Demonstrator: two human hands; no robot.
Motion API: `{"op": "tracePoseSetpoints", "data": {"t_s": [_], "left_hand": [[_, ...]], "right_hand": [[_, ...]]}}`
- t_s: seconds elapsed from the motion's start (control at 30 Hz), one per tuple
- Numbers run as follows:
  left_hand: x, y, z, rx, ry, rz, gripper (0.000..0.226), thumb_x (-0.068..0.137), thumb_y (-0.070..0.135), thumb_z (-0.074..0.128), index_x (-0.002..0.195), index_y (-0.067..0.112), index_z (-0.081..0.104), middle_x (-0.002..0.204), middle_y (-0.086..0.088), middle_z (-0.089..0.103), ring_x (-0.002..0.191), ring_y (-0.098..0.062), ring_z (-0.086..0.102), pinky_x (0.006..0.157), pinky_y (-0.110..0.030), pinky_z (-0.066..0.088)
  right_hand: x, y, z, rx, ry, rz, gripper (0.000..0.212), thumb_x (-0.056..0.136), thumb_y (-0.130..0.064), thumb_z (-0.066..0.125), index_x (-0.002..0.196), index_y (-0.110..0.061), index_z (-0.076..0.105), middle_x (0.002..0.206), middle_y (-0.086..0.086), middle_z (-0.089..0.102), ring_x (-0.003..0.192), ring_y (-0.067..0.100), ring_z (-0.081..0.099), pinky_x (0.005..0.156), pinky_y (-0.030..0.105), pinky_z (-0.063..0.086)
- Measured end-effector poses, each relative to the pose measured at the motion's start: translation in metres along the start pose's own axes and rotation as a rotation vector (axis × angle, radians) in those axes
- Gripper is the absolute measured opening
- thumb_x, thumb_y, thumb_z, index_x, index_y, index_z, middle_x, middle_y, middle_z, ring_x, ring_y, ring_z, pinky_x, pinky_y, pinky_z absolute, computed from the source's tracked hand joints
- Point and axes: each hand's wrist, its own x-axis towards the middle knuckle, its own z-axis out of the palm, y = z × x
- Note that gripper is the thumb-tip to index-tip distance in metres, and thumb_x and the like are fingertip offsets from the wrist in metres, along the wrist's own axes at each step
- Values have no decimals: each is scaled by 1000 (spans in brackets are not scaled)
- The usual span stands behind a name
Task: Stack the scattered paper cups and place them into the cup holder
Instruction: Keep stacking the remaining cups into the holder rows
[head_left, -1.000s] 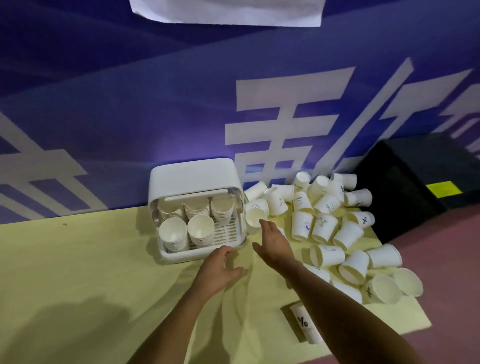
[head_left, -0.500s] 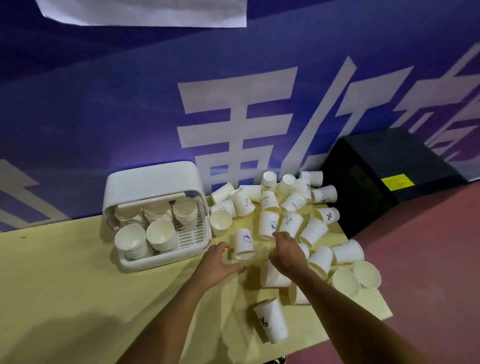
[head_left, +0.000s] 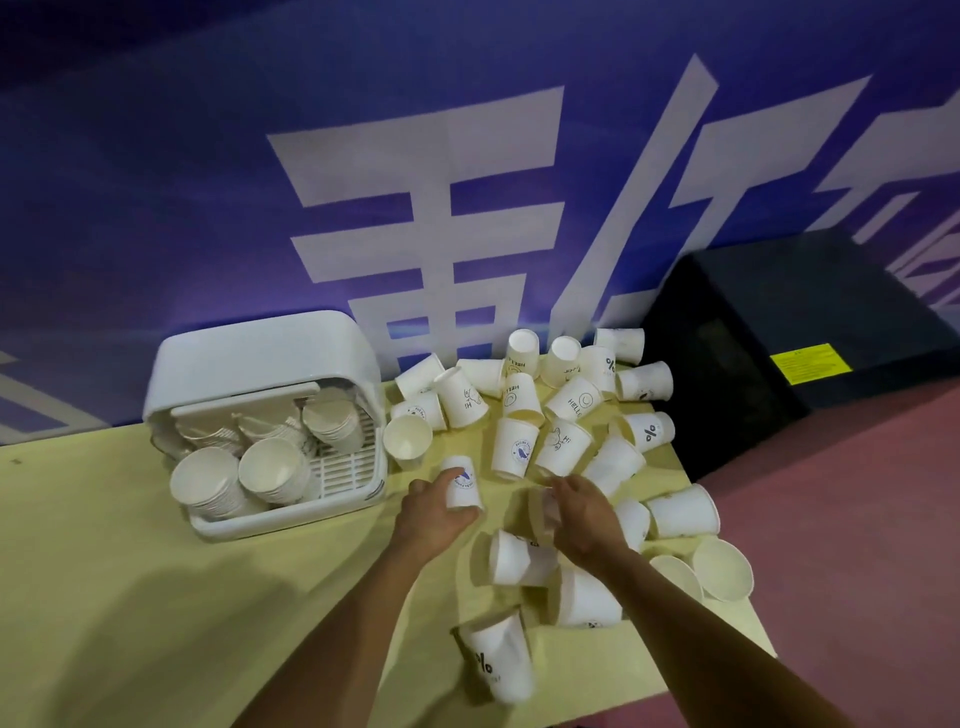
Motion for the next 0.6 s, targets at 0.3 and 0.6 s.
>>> {"op": "tracePoseSetpoints", "data": {"t_s": [0.3, 0.6], "left_hand": [[17, 8, 20, 42, 42, -45, 56, 87, 47, 62, 138, 49, 42, 125, -7, 45, 115, -32, 53, 103, -41, 43], [10, -3, 16, -125, 50, -57, 68, 79, 41, 66, 141, 47, 38, 123, -11, 49, 114, -33, 54, 101, -39, 46]], "right_hand": [[3, 11, 1, 33, 1, -61, 64, 77, -20, 71, 137, -21, 50, 113, 3, 56, 105, 26, 55, 80, 37, 51], [8, -2, -10, 204, 52, -148, 72, 74, -40, 81, 137, -18, 55, 123, 1, 62, 109, 24, 59, 90, 40, 52]]}}
